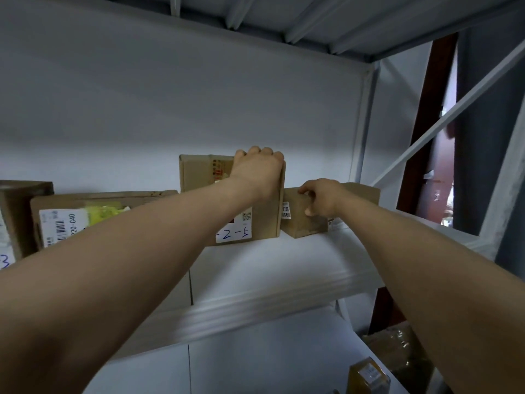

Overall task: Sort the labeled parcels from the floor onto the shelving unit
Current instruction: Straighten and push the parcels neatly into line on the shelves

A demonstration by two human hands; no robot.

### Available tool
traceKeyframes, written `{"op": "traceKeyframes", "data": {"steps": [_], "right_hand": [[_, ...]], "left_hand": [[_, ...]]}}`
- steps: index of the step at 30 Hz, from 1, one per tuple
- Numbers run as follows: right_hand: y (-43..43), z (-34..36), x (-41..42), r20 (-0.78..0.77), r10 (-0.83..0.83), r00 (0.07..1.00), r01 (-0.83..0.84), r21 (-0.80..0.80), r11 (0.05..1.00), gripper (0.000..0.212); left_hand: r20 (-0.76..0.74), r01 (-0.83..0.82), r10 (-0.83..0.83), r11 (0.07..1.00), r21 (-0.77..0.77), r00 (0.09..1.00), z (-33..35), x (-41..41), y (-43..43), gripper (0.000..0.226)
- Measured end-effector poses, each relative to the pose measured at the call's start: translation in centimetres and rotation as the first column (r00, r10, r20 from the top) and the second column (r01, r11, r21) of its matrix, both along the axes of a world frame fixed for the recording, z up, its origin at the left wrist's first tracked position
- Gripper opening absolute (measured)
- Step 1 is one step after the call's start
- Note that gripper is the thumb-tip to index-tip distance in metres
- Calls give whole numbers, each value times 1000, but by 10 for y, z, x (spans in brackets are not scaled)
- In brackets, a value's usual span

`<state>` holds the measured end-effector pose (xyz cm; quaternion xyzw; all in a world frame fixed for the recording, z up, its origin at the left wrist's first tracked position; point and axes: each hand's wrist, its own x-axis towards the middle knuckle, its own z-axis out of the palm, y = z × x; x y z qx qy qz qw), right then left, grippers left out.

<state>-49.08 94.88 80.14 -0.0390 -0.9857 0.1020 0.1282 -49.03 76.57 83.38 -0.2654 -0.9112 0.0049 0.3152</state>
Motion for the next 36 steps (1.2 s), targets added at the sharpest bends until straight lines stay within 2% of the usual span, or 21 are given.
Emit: {"op": "traceKeyframes", "data": {"steps": [5, 13, 15, 18, 22, 24, 27, 31, 36], "right_hand": [[-13, -10, -6, -140, 11, 990, -11, -4, 1000, 52], [-16, -1, -3, -100, 54, 994, -65, -114, 991, 42], [-21, 4, 1, -182, 32, 983, -61, -158, 985, 33], [-35, 21, 9, -496, -23, 868, -52, -137, 989, 19], [-76, 60, 28, -717, 19, 696, -188, -156, 970, 31], [-105, 79, 40, -764, 60, 642, -263, -146, 954, 38], [-154, 99, 57, -811, 136, 569, -366, -102, 925, 42], [-214, 123, 79, -855, 228, 466, -453, -10, 891, 43], [-287, 159, 114, -905, 310, 292, -555, 103, 825, 43]], "left_hand": [[-11, 0, 0, 1000, -1, 1000, -2, 1, 1, 62], [40, 2, -2, 1000, -6, 999, 2, 2, -1, 67], [45, 35, -36, 999, 19, 998, 3, 4, -4, 74], [-41, 98, -95, 992, 82, 995, 10, 8, -20, 69], [-219, 152, -118, 978, 146, 969, 39, 20, -62, 34], [-304, 175, -106, 962, 209, 947, 57, 32, -90, 19], [-427, 153, -25, 952, 267, 904, 81, 56, -137, 21], [-541, 111, 23, 971, 213, 841, 107, 92, -199, 21], [-650, 96, 26, 984, 153, 760, 151, 140, -268, 17]]}}
